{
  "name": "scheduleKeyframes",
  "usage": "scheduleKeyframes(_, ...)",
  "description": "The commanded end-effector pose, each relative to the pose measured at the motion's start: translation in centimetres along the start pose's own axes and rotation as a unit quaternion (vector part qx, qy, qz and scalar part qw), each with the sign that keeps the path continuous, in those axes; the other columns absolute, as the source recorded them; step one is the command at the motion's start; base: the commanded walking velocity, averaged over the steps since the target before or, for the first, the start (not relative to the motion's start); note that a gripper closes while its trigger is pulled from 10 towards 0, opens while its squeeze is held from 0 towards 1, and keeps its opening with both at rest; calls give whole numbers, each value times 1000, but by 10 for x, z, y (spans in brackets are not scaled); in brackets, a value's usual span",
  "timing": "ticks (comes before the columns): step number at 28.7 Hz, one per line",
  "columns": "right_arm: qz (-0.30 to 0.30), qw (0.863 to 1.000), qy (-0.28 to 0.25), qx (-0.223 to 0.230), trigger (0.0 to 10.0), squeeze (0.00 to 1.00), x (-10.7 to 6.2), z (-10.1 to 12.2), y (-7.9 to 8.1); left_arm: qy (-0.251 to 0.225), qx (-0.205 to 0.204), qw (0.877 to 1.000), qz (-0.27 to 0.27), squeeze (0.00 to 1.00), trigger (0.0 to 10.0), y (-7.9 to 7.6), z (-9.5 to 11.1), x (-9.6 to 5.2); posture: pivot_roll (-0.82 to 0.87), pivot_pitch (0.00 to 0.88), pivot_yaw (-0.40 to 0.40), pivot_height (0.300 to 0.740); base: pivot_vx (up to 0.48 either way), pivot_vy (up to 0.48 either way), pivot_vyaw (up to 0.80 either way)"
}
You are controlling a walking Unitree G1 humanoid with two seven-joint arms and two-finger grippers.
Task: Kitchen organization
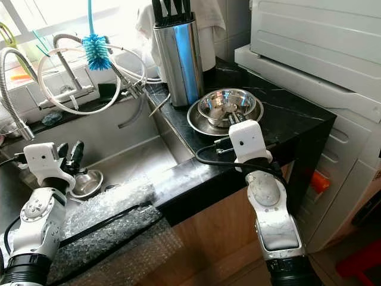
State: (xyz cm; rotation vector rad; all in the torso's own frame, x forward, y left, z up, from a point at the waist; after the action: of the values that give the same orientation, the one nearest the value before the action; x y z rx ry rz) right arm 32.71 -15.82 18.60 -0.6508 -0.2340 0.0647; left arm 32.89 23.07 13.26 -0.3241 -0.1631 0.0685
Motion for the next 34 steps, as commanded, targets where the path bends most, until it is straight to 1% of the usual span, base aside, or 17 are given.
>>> scheduleKeyframes(1, 1, 1000, -7, 4, 0, 0, 4, 6, -1, -13, 14, 1000, 3, 0, 10000, 3, 7, 1, -161, 0, 188, 740, 0, 0, 0)
scheduleKeyframes(16, -6, 1000, -20, 7, 0, 0, 8, 13, -8, -14, 14, 1000, 4, 0, 10000, 3, 7, 2, -162, 0, 188, 740, 0, 0, 0)
scheduleKeyframes(17, -7, 1000, -20, 7, 8824, 0, 9, 13, -8, -15, 14, 1000, 4, 0, 10000, 3, 7, 2, -161, 0, 187, 740, 0, 0, 0)
scheduleKeyframes(18, -7, 1000, -20, 7, 10000, 0, 9, 13, -8, -15, 14, 1000, 4, 0, 10000, 3, 7, 2, -161, 0, 187, 740, 0, 0, 0)
scheduleKeyframes(26, -11, 1000, -19, 9, 10000, 0, 10, 14, -9, -15, 15, 1000, 4, 0, 10000, 3, 7, 2, -161, 0, 189, 740, 0, 0, 0)
scheduleKeyframes(28, -19, 999, -18, 20, 10000, 0, 11, 16, -13, -15, 15, 1000, 4, 0, 10000, 3, 7, 2, -162, 0, 189, 740, 0, 0, 0)
scheduleKeyframes(34, -25, 999, -20, 24, 10000, 0, 13, 18, -17, -15, 15, 1000, 3, 0, 10000, 3, 7, 2, -161, 0, 188, 740, 0, 0, 0)
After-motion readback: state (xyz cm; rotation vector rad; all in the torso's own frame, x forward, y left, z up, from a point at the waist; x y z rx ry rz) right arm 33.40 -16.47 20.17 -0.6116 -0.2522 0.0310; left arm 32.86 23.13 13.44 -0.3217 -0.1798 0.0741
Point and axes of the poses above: a point about 5 cm out from each wrist's last joint towards the gripper, its own x axis pointing out of the wrist towards the gripper, its own z axis along the axis of the wrist's last joint, y = z × x, the point moved 2 cm from there along x, pointing out of the wrist towards the gripper, and after that the axes turned 14 degrees about -x, right-handed, at the moved point
